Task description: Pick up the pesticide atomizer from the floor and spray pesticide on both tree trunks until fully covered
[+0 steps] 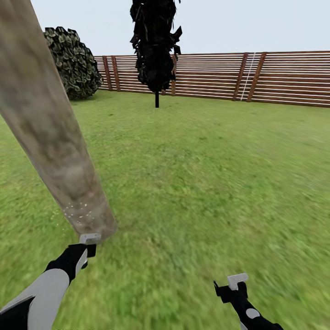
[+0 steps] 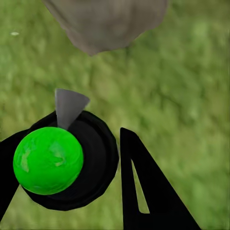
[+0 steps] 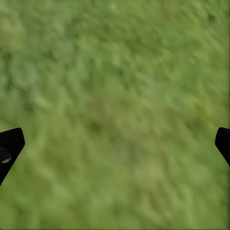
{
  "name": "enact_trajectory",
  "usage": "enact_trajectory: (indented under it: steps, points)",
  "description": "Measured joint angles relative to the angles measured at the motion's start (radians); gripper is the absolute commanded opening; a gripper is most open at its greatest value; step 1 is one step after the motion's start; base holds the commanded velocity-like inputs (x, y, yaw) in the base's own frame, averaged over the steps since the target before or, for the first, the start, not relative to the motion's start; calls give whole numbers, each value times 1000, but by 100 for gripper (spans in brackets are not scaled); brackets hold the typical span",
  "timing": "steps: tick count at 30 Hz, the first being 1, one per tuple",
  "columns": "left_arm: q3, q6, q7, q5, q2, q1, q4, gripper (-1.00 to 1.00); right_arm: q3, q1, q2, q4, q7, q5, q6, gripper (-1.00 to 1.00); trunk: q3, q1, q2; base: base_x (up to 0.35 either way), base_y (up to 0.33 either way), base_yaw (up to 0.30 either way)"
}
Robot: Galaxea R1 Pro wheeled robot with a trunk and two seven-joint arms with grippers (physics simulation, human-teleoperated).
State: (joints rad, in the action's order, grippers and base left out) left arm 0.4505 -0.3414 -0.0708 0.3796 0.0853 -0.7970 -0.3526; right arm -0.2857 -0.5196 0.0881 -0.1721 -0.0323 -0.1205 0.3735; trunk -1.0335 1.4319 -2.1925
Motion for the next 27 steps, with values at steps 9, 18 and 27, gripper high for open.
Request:
enact_trajectory:
  steps: [9, 18, 27]
  points:
    - [-4, -85, 4, 0, -2, 38, 16, -100, 0, 0, -1, 0, 0, 0, 1, 100, 0, 0, 0, 50, -2, 228]
    - [-6, -93, 3, 4, 1, 38, 16, -100, 0, 0, 0, 1, 0, 0, 1, 100, 0, -1, 0, 321, -21, 13]
    - [-7, -92, 3, 6, 3, 40, 16, -100, 0, 0, -1, 0, 0, 0, 1, 100, 0, 0, 0, 12, -235, 0]
